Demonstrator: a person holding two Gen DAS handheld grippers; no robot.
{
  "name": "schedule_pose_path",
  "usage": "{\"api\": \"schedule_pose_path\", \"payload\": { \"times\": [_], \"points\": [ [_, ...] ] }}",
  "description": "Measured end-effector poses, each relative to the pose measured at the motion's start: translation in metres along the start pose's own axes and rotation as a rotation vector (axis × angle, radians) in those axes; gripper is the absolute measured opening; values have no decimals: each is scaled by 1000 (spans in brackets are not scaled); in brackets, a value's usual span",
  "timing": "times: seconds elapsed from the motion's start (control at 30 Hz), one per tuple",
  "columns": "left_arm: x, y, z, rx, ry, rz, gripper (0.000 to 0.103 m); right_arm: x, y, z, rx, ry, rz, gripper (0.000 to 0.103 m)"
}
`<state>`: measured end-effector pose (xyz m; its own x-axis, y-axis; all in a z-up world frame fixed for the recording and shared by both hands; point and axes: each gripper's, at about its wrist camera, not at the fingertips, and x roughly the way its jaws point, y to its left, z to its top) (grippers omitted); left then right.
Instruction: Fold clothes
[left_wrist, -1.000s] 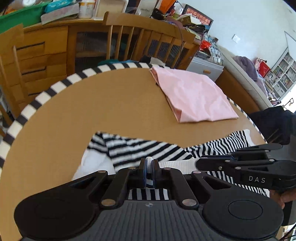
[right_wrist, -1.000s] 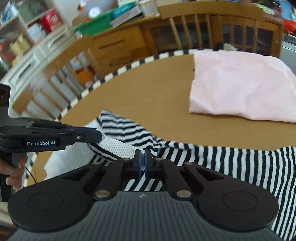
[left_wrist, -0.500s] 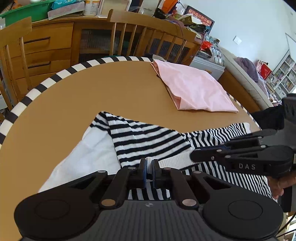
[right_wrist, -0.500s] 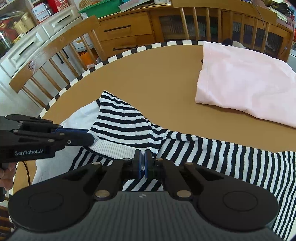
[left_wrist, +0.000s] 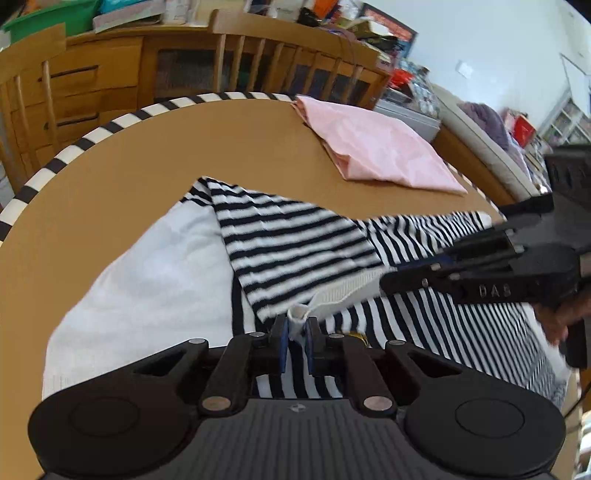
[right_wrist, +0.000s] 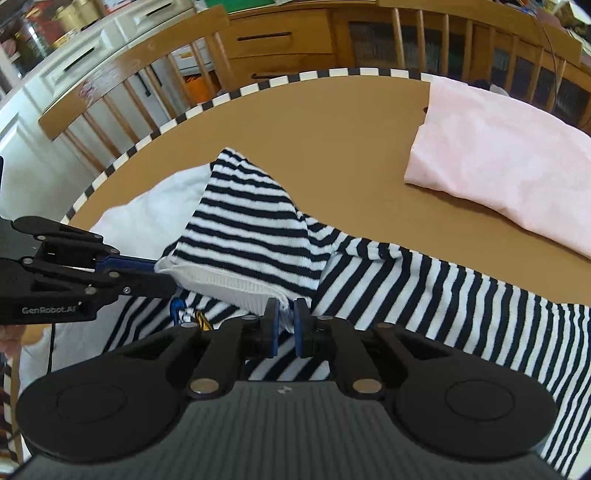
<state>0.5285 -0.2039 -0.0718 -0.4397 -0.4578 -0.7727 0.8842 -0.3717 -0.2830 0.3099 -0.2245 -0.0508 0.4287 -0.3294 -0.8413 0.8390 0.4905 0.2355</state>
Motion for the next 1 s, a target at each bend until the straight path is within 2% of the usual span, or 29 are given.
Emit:
{"api": "schedule_pose_path", "payload": {
  "times": [0.07, 0.1, 0.13, 0.27, 0.3, 0.37, 0.47, 0.6, 0.67, 0.87, 1.0],
  "points": [
    [-5, -7, -8, 39, 8, -15, 14, -3, 2, -4, -30, 13, 12, 17],
    [-8, -11, -12, 58, 12, -25, 17, -5, 3, -7, -51, 21, 12, 25],
    [-11, -14, -16, 74, 18, -34, 18, -7, 5, -9, -73, 29, 12, 28],
    [-22, -21, -24, 99, 11, -40, 19, -17, 11, -14, -131, 54, 17, 26],
    [-25, -22, -23, 96, -2, -35, 20, -20, 12, -12, -126, 35, 21, 21],
    [-22, -23, -16, 56, -24, -12, 20, -24, 15, -4, -109, -2, 21, 19],
    [-9, -26, -1, -35, -51, 30, 20, -9, 21, 9, -80, 14, -2, 18],
    [8, -35, 3, -44, -29, 108, 20, 12, 26, 5, -97, 51, -49, 15],
    [11, -37, 0, -49, -25, 139, 21, 13, 29, 3, -105, 43, -68, 15],
    [9, -29, -5, -150, -46, 141, 21, 14, 42, -12, -177, -21, -124, 17],
    [8, -35, -8, -119, -61, 167, 21, 12, 43, -16, -167, -46, -136, 18]
  ]
}}
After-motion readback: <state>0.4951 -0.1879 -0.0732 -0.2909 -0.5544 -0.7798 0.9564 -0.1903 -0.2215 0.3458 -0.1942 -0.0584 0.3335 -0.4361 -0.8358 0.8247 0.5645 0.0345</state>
